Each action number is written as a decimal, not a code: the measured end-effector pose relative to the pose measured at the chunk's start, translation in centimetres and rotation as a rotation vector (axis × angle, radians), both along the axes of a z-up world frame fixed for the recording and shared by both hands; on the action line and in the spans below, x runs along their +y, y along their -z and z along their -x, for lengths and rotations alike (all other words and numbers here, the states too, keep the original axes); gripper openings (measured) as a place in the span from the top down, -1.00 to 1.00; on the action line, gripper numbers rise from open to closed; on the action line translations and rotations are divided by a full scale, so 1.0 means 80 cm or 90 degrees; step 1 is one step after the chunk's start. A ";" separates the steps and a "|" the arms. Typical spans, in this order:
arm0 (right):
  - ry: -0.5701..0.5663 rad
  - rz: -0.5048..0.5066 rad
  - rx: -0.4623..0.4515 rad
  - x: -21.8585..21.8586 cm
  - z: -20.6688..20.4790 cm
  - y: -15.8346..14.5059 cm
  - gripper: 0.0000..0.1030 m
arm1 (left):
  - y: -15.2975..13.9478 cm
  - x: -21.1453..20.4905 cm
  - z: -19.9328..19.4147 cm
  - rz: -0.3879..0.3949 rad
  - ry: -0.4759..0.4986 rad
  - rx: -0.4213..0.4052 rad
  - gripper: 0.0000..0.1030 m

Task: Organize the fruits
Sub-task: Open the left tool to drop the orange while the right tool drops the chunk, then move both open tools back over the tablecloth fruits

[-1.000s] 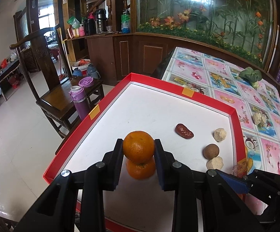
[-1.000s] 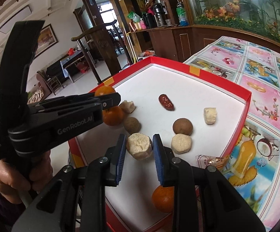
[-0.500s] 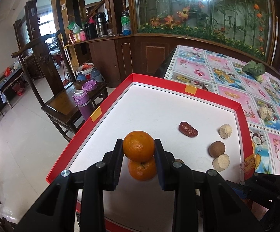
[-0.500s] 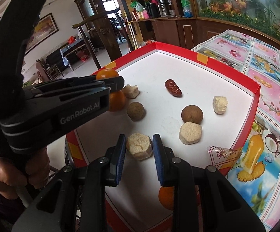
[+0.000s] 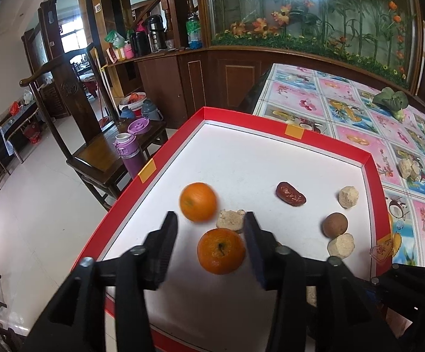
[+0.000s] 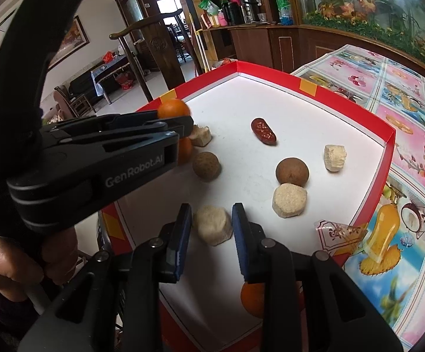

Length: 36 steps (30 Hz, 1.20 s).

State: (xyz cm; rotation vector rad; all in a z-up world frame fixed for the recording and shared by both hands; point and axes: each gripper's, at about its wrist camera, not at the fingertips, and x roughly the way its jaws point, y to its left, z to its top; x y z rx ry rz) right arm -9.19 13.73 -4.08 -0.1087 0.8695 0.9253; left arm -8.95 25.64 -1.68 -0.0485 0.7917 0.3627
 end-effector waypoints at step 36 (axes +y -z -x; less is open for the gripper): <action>0.103 -0.099 0.027 -0.091 -0.041 -0.016 0.28 | 0.002 -0.044 -0.013 0.003 0.046 0.026 -0.52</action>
